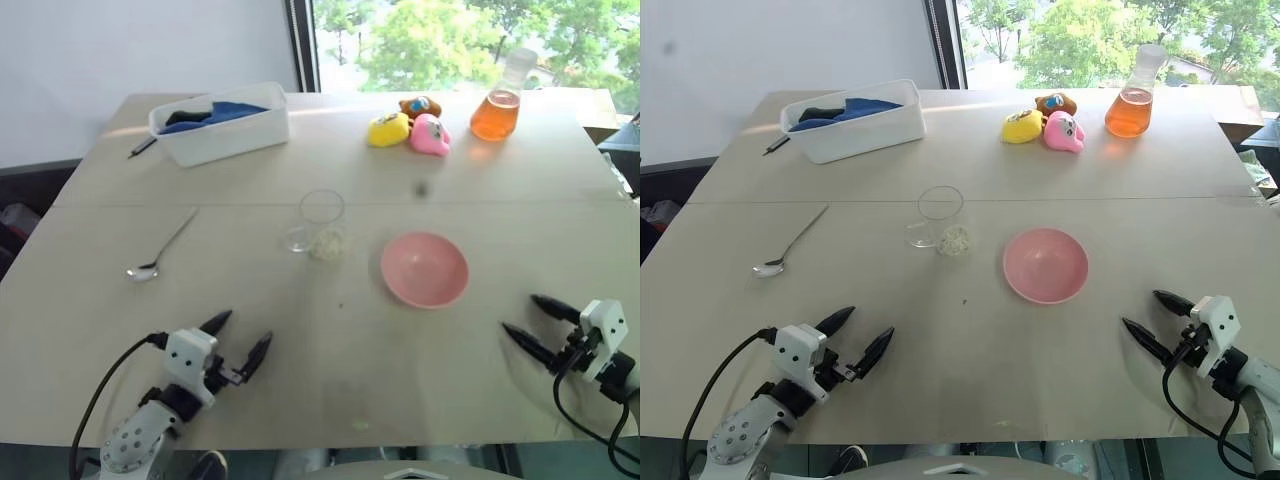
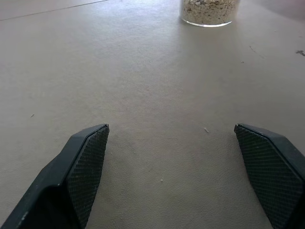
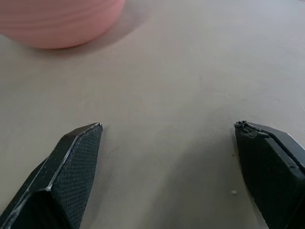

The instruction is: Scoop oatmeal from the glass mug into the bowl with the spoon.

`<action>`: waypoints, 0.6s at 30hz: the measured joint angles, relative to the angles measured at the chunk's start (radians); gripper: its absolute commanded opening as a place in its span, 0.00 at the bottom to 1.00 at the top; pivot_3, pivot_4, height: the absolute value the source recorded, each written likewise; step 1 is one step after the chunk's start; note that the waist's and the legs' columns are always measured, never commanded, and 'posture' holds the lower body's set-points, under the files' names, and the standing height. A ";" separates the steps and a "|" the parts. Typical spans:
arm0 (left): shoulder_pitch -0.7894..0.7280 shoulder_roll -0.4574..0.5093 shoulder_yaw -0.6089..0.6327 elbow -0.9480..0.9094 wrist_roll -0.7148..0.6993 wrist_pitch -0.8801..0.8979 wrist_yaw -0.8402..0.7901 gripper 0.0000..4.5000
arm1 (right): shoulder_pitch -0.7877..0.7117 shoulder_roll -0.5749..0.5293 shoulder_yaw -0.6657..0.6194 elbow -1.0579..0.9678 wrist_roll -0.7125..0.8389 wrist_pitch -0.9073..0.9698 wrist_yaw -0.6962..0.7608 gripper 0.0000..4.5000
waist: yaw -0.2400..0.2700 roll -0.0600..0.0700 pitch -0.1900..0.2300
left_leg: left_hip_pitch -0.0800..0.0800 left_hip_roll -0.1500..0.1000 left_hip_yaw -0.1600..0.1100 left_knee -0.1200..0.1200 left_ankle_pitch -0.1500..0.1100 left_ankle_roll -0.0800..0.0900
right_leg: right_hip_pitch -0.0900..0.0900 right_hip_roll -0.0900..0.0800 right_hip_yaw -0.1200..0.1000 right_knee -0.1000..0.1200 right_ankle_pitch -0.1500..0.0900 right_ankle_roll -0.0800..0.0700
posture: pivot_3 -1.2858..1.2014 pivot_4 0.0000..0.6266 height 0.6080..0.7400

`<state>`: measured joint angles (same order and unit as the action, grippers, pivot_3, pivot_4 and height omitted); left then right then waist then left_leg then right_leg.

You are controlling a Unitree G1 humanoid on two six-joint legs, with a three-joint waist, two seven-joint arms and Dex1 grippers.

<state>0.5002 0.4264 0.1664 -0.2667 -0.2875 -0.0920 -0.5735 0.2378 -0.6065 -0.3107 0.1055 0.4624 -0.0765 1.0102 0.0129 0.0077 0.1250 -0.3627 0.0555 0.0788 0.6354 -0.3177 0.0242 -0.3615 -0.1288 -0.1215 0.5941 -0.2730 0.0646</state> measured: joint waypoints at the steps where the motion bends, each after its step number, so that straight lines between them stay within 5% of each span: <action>1: 0.000 0.000 0.000 0.000 0.000 0.000 0.000 0.98 | 0.000 0.000 0.000 0.000 0.000 0.000 0.000 1.00 | 0.000 0.000 0.000 | 0.000 0.000 0.000 0.000 0.000 0.000 | 0.000 0.000 0.000 0.000 0.000 0.000 | 0.52 0.24 1.00; 18: -0.019 0.010 0.000 0.025 -0.009 -0.013 -0.004 0.98 | 0.022 -0.016 0.021 -0.050 0.008 0.032 0.040 1.00 | 0.000 0.002 0.005 | 0.000 0.001 -0.003 0.013 0.000 0.000 | 0.000 0.003 0.002 0.013 0.000 0.000 | 0.52 0.24 1.00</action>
<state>0.4816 0.4367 0.1662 -0.2414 -0.2962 -0.1049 -0.5773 0.2595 -0.6227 -0.2898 0.0553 0.4702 -0.0449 1.0502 0.0132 0.0096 0.1295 -0.3631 0.0565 0.0761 0.6485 -0.3177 0.0240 -0.3612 -0.1260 -0.1196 0.6070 -0.2733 0.0647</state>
